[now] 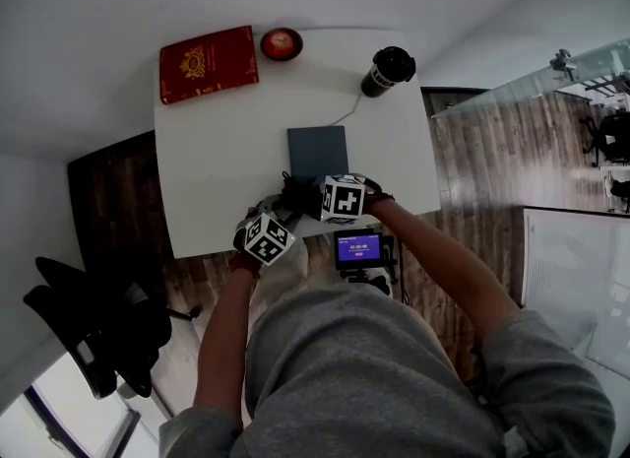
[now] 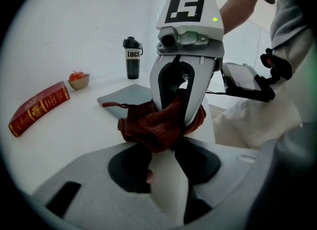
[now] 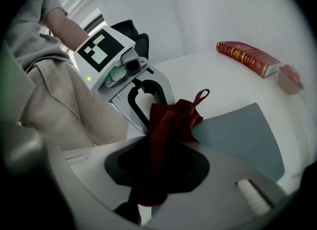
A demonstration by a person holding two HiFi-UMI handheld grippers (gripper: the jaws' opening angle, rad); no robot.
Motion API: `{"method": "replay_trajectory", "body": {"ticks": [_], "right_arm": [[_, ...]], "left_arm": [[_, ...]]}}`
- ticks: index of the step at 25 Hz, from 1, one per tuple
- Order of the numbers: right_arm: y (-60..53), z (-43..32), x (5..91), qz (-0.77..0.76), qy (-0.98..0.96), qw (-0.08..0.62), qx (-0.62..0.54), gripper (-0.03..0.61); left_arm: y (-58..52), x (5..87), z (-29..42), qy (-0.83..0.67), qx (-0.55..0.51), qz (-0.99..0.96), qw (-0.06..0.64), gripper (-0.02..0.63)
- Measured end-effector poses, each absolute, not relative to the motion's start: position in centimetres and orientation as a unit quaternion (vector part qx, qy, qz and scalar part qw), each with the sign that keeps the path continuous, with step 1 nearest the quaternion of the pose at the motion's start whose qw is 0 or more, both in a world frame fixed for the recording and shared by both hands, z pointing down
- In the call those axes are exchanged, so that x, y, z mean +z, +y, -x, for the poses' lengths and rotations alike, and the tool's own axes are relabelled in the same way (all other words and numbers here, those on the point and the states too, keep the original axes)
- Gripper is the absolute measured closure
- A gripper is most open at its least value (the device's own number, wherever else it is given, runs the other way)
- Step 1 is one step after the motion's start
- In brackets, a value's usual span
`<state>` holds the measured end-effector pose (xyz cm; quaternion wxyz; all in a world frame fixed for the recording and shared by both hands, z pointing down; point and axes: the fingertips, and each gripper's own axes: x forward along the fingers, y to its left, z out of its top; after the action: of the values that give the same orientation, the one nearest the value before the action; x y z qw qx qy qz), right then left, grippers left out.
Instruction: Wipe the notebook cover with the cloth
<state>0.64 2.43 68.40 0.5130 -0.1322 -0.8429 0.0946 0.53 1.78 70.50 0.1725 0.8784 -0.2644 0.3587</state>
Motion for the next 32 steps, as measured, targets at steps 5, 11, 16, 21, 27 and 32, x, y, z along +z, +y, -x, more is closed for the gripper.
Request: {"method": "replay_trajectory", "body": {"ticks": [5,11,16,21,27,32], "right_arm": [[1.7,-0.4,67.6,0.115,-0.847,0.501,0.136,0.477],[-3.0,-0.2,64.6,0.071,-0.87,0.471,0.127,0.473],[-8.5,-0.8,63.3,0.016,-0.883,0.457,0.107,0.472],[-13.5,-1.1,62.7,-0.032,-0.888,0.45,0.089,0.472],[-19.3,-1.7,61.7,-0.105,-0.89,0.444,0.022,0.472],[-22.6,-2.1,59.8,-0.16,-0.891,0.425,-0.004,0.472]], "left_arm": [[1.9,70.5,-0.6,-0.261,0.358,-0.88,0.174,0.462],[1.8,70.4,-0.5,-0.259,0.359,-0.88,0.171,0.465],[2.0,70.5,-0.7,-0.257,0.359,-0.88,0.175,0.466],[1.9,70.4,-0.7,-0.253,0.358,-0.88,0.181,0.466],[1.8,70.4,-0.7,-0.253,0.358,-0.88,0.18,0.466],[1.9,70.5,-0.6,-0.254,0.359,-0.881,0.177,0.466]]}}
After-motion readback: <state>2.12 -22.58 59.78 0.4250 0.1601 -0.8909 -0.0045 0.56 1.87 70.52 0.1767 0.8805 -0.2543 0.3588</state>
